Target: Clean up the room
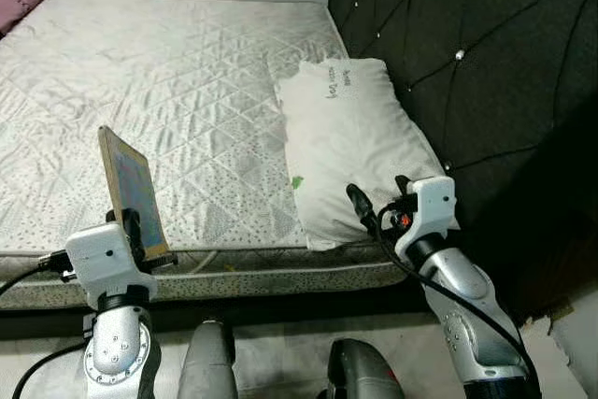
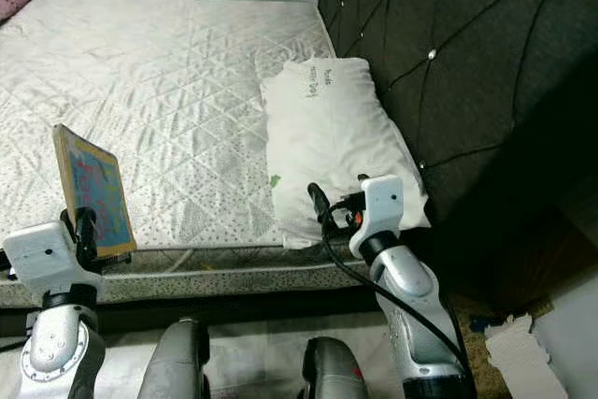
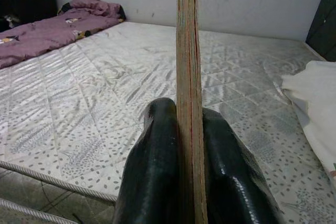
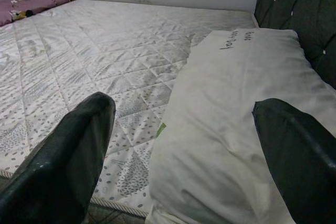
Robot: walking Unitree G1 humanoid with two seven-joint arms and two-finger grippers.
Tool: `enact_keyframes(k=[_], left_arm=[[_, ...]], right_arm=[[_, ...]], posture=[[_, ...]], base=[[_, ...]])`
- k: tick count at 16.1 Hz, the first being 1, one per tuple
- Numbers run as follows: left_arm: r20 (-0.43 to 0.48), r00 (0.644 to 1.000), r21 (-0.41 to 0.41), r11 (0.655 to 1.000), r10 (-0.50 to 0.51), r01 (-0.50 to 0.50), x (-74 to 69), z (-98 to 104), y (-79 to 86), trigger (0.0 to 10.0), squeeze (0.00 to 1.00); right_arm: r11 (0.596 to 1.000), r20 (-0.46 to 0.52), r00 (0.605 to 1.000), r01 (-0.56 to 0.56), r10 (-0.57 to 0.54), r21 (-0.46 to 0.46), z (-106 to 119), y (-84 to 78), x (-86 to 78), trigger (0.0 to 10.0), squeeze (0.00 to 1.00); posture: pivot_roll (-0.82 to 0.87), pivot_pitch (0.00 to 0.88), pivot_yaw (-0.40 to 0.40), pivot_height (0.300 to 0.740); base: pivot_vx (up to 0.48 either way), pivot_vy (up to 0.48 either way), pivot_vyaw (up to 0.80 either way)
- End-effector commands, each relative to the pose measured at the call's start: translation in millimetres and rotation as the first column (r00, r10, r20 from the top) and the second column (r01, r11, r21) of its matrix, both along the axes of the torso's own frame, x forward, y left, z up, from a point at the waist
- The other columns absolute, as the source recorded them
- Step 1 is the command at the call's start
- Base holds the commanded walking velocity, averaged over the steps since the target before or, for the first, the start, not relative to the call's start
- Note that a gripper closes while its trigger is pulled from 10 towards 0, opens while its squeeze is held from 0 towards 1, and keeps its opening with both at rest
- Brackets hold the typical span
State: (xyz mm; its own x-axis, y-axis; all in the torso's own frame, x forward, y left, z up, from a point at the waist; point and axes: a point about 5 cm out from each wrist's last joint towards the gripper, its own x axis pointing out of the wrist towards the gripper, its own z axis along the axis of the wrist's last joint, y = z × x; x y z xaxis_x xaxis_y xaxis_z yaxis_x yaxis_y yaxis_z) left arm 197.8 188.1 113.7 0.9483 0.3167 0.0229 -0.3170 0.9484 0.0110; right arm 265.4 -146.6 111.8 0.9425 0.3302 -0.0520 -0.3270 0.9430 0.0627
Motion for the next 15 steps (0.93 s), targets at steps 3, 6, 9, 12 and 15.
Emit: enact_keyframes(k=[3,6,9,12,15], left_arm=[[0.044,0.999,0.005,1.000,-0.011,0.011,3.1,8.9,-2.6,10.0,0.00],[0.044,0.999,0.009,1.000,-0.015,0.014,4.4,8.5,-2.7,10.0,0.00],[0.051,0.999,0.011,1.000,-0.011,0.010,6.3,9.6,-2.5,10.0,0.00],[0.063,0.998,0.025,0.999,-0.025,0.024,6.3,10.3,-3.8,10.0,0.00],[0.066,0.997,0.022,0.999,-0.028,0.027,7.5,10.7,-4.3,10.0,0.00]], right_arm=[[1.000,-0.012,1.000,-0.008,0.008,-0.002,-0.7,-1.5,1.6,10.0,0.00],[1.000,-0.014,1.000,-0.020,0.019,-0.011,-2.0,0.4,3.3,10.0,0.00],[0.999,-0.019,0.999,-0.032,0.032,-0.010,-2.8,1.3,4.7,10.0,0.00],[0.999,-0.019,0.999,-0.038,0.038,-0.018,-2.8,1.8,6.1,10.0,0.00],[0.998,-0.014,0.999,-0.051,0.051,-0.033,-2.5,2.9,6.9,10.0,0.00]], posture=[[0.03,0.000,-0.062,0.566],[0.04,0.000,-0.063,0.557],[0.04,0.000,-0.068,0.557],[0.04,0.000,-0.069,0.557],[0.03,0.000,-0.071,0.557]], base=[[0.000,0.000,0.00],[0.000,0.000,0.00],[0.000,0.000,0.00],[0.120,0.000,0.00],[0.366,0.000,0.00]])
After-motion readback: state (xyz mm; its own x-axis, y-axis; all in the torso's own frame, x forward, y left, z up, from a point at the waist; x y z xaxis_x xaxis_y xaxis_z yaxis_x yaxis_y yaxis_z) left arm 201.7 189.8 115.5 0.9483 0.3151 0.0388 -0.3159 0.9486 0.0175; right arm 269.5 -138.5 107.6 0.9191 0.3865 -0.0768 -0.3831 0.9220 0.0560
